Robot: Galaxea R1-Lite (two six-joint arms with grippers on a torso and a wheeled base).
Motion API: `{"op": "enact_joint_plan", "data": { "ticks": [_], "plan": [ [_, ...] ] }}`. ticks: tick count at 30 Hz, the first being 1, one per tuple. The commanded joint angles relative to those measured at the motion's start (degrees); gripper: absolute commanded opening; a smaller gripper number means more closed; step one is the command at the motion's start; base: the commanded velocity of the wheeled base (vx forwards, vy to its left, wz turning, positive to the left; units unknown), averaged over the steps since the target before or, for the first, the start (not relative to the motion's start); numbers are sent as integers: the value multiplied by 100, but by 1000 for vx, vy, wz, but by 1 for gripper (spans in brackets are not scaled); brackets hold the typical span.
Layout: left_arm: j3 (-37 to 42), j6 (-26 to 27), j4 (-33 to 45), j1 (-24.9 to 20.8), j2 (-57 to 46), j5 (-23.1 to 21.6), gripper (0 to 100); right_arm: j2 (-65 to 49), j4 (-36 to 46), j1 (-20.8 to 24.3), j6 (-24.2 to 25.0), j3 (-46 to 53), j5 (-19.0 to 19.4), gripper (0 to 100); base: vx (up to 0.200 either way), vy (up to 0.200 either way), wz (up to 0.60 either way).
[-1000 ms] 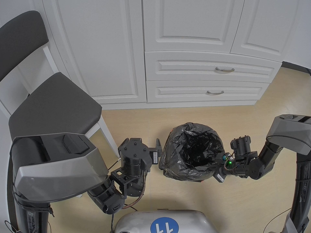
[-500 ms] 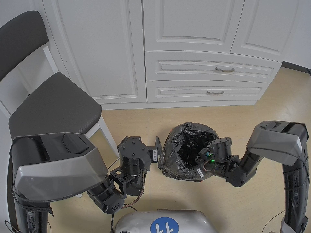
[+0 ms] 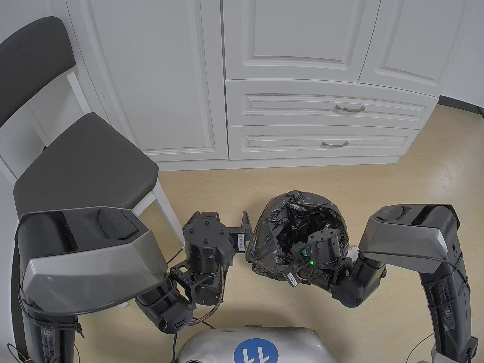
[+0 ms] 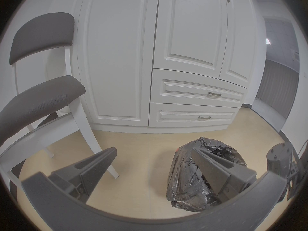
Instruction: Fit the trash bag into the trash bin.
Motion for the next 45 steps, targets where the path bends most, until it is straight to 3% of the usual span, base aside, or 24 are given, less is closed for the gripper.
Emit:
{"op": "enact_joint_plan", "data": {
  "ticks": [1, 6, 13, 15, 23, 40, 45],
  "plan": [
    [12, -1, -19, 8, 22, 1, 100, -245, 48, -232, -12, -84, 3, 0, 0, 0, 0],
    [12, -1, -19, -1, 31, 1, 100, -262, 83, -531, -47, -304, -6, 0, 0, 0, 0],
    [12, -1, -19, -19, 66, 1, 100, 502, 4, -443, 59, -1060, -235, 0, 0, 0, 0],
    [20, -1, -28, -19, 75, 1, 100, 819, -40, -311, 278, -1438, -525, 0, 0, 0, 0],
    [12, -1, -28, -19, 137, 1, 100, 1082, -57, -100, 1342, -2414, -621, 0, 0, 0, 0],
    [3, -10, -28, -19, 145, 1, 100, 625, -347, -118, 1430, -2141, -604, 0, 0, 0, 0],
    [20, -10, -28, -19, 145, 1, 100, -227, 22, -153, 1228, -1016, -472, 0, 0, 0, 0]
  ]
}}
